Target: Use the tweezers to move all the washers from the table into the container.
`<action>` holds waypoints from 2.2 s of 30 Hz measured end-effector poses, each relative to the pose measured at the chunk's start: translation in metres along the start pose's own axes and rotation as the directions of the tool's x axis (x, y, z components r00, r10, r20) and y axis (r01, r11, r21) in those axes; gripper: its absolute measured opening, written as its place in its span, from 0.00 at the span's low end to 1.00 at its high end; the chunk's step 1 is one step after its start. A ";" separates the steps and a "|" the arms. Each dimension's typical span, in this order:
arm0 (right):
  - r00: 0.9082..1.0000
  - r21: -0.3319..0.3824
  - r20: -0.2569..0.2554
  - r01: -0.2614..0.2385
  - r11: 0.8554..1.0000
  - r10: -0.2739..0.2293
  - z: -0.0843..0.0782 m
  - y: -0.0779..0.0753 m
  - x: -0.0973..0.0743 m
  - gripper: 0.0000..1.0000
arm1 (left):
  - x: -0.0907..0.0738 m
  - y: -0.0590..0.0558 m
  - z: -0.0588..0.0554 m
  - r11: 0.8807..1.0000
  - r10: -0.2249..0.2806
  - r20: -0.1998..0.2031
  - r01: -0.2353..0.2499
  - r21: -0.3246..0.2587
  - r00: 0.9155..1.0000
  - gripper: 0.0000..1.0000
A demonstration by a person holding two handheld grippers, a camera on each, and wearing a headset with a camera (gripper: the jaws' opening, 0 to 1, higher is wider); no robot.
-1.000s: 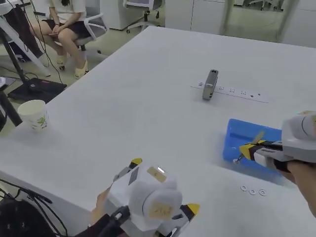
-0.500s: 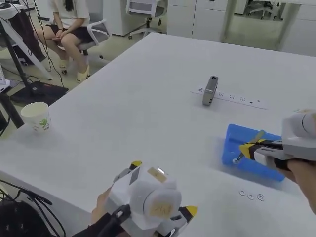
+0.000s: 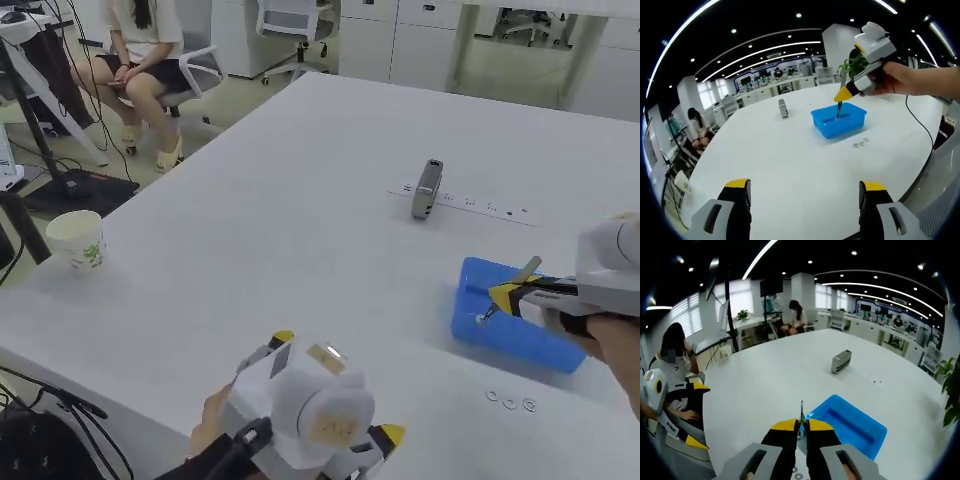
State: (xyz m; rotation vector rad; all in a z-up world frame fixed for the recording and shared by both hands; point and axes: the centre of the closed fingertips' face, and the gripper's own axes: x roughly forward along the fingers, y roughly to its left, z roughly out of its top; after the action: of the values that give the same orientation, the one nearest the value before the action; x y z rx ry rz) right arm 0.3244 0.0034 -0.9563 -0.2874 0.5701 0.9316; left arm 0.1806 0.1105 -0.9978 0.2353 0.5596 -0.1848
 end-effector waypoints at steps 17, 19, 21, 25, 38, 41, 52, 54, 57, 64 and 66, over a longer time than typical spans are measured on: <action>0.999 -0.003 -0.017 0.030 1.000 -0.030 0.000 -0.022 0.010 0.02 | -0.001 -0.003 -0.001 1.000 -0.010 -0.010 0.010 0.005 1.000 0.91; 0.999 -0.001 -0.021 0.033 0.999 -0.033 -0.001 -0.025 0.012 0.02 | -0.001 -0.004 -0.001 1.000 -0.012 -0.010 0.012 0.009 1.000 0.91; 0.999 -0.004 -0.028 0.035 0.999 -0.035 -0.003 -0.027 0.014 0.02 | -0.001 -0.003 -0.002 1.000 -0.011 -0.014 0.011 0.009 1.000 0.90; 0.999 0.007 -0.033 0.030 1.000 -0.029 -0.005 -0.029 0.018 0.02 | -0.001 -0.004 -0.002 1.000 -0.013 -0.014 0.013 0.009 1.000 0.90; 0.997 0.006 -0.060 0.043 0.999 -0.043 -0.017 -0.038 0.035 0.02 | -0.001 -0.004 -0.003 1.000 -0.015 -0.023 0.015 0.011 1.000 0.90; 0.997 0.030 -0.065 0.042 0.999 -0.040 -0.021 -0.040 0.039 0.02 | 0.000 -0.004 -0.004 1.000 -0.017 -0.026 0.017 0.011 1.000 0.89; 0.993 0.001 -0.104 0.054 0.999 -0.053 -0.034 -0.045 0.053 0.02 | 0.000 -0.003 -0.006 1.000 -0.014 -0.040 0.015 0.016 0.999 0.88; 0.993 0.002 -0.109 0.055 0.999 -0.054 -0.036 -0.045 0.055 0.02 | 0.000 -0.003 -0.007 1.000 -0.015 -0.043 0.016 0.016 0.999 0.88; 0.992 0.007 -0.111 0.056 0.998 -0.055 -0.037 -0.046 0.056 0.02 | 0.001 -0.004 -0.007 1.000 -0.021 -0.045 0.022 0.012 0.999 0.89; 0.993 0.035 -0.108 0.053 0.998 -0.049 -0.039 -0.049 0.059 0.02 | 0.001 -0.005 -0.009 1.000 -0.020 -0.058 0.021 0.019 0.998 0.89; 0.993 0.035 -0.107 0.052 0.998 -0.048 -0.039 -0.049 0.060 0.02 | 0.001 -0.005 -0.010 1.000 -0.022 -0.058 0.023 0.020 0.998 0.89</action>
State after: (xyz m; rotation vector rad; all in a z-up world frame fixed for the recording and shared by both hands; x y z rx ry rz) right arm 0.3791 -0.0031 -1.0233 -0.3173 0.6750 0.8595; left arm 0.1752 0.1080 -1.0069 0.2551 0.6179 -0.2064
